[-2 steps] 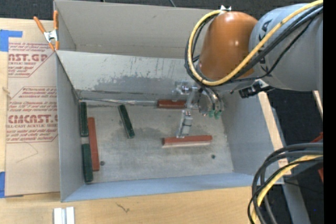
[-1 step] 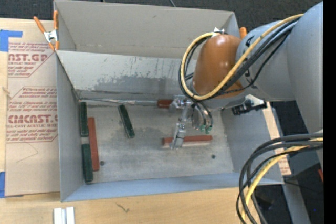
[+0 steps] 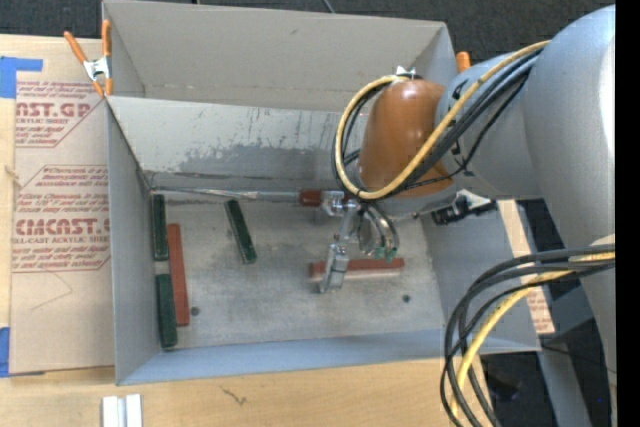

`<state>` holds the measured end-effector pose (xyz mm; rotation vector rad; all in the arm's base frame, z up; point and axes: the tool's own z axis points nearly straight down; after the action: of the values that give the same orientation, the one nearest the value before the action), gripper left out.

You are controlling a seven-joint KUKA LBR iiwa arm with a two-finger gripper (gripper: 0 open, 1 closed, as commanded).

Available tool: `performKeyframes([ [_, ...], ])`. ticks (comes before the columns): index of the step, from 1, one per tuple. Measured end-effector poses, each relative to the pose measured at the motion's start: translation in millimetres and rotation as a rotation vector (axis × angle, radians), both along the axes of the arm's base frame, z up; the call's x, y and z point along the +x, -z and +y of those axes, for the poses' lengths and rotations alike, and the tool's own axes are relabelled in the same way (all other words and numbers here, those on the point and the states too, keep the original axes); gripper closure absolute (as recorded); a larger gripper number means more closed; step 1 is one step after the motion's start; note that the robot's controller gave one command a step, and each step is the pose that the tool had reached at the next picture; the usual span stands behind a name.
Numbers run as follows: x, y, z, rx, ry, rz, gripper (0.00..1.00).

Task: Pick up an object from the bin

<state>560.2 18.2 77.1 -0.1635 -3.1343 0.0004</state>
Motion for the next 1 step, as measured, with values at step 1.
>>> performKeyframes([
  [1,-34.9,-10.9,-35.4,0.002,0.046,-0.002,0.00],
])
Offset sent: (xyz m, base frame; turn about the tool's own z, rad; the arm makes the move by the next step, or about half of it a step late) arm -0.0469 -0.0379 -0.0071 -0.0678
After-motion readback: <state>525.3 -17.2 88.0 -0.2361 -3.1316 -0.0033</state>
